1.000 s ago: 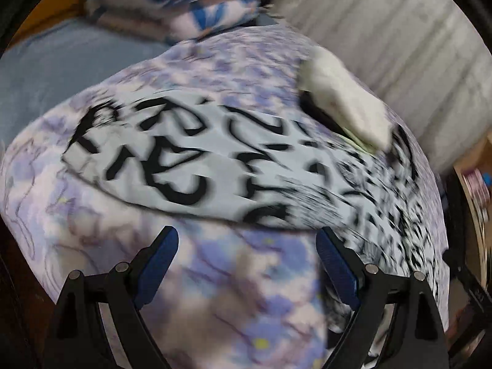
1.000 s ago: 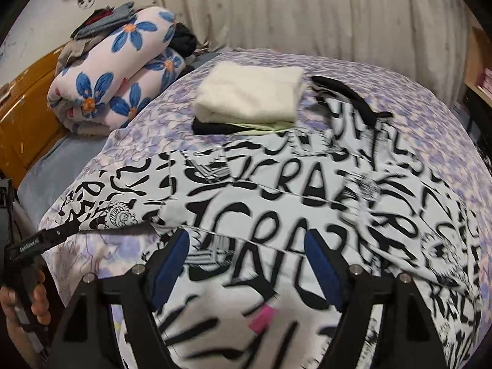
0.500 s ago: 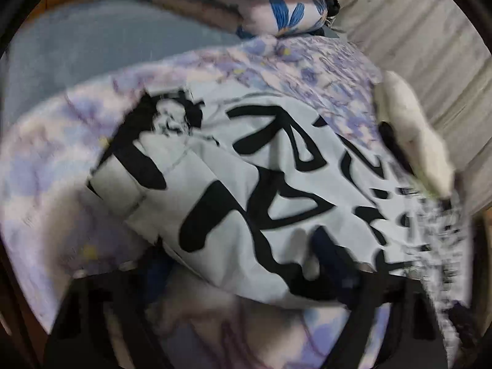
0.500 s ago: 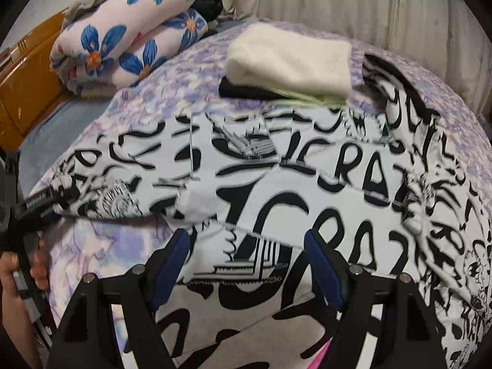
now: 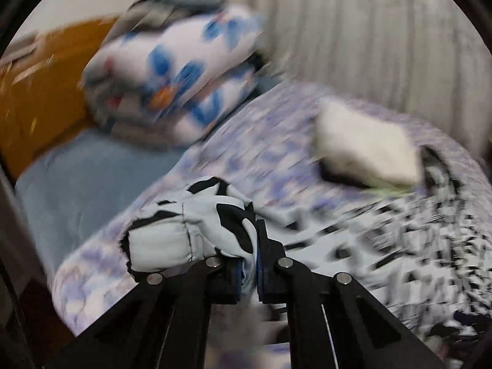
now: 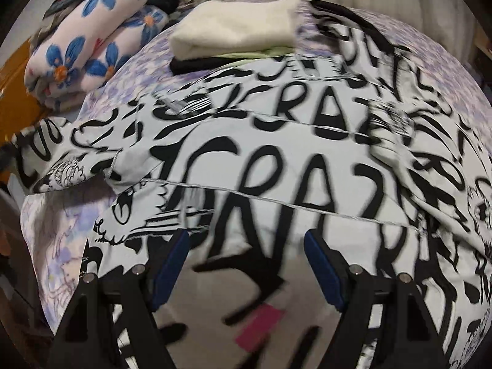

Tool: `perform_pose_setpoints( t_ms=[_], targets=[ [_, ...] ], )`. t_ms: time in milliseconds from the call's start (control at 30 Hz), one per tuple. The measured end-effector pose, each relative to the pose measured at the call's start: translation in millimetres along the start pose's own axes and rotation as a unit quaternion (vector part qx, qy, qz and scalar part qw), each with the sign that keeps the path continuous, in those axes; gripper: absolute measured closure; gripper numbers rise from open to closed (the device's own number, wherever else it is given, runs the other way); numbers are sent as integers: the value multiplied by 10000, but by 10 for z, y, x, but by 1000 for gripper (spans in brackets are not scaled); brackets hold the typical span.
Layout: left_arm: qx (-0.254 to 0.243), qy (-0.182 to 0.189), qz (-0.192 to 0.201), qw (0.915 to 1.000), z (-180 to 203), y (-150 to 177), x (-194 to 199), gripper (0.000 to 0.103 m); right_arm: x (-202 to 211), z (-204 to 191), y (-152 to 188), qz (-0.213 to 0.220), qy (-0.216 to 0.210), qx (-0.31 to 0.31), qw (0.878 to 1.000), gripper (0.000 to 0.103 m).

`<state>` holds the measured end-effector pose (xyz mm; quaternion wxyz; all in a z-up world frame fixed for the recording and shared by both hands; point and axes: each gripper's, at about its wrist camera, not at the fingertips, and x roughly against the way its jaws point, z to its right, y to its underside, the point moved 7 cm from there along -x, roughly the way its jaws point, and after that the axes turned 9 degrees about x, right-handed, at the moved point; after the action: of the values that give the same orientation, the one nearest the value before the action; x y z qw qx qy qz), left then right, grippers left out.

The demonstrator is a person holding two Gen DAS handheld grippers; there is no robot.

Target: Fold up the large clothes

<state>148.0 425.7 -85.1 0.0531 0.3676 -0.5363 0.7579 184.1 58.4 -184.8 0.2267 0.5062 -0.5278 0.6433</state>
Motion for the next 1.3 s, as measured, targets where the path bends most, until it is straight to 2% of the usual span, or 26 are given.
perform_pose_setpoints(
  t_ms=[133,233,300,400,500,567,633,667,700,733,900,1033,1167,1300],
  targets=[
    [-485,821,154,9953,954,-117,316,98,162,277,39,195,-61,-353,9992,26],
    [-823,1362,49,9872,1639,1,425,98,265,541,68,328,-51,-647,9973,26],
    [-1100,1541,-83,9819,2101,200,392,98,308,708,97,376,-29,-824,9959,26],
    [-1341,1744,-551,9739,2615,611,215,98,348,999,181,400,-3,-1137,9927,26],
    [-1666,1696,-972,9665,2945,1096,17,97,351,1228,294,363,21,-1367,9900,26],
    [-1832,1683,-1228,9608,3016,1386,-72,92,345,1340,348,346,55,-1460,9887,26],
    [-1861,1896,-1650,9498,3093,1656,-152,67,324,1449,391,316,57,-1533,9877,26],
    [-1843,1950,-1752,9473,3105,1751,-139,59,313,1485,399,299,38,-1559,9873,26],
    [-1807,2042,-1850,9441,3111,1821,-137,40,311,1516,414,296,17,-1581,9870,26],
    [-1755,2132,-1862,9429,3114,1850,-112,32,310,1537,418,303,-2,-1601,9866,26],
    [-1600,2292,-1588,9469,3011,1751,97,32,327,1572,381,420,-200,-1722,9840,26],
    [-1457,2201,-1361,9549,2743,1569,258,32,331,1517,338,483,-352,-1707,9835,26],
    [-1336,1685,-1115,9702,2367,1468,300,32,267,1465,271,399,-567,-1756,9820,26],
    [-1026,1444,-1320,9753,1988,1526,234,32,152,1430,143,338,-971,-1971,9750,26]
  ],
)
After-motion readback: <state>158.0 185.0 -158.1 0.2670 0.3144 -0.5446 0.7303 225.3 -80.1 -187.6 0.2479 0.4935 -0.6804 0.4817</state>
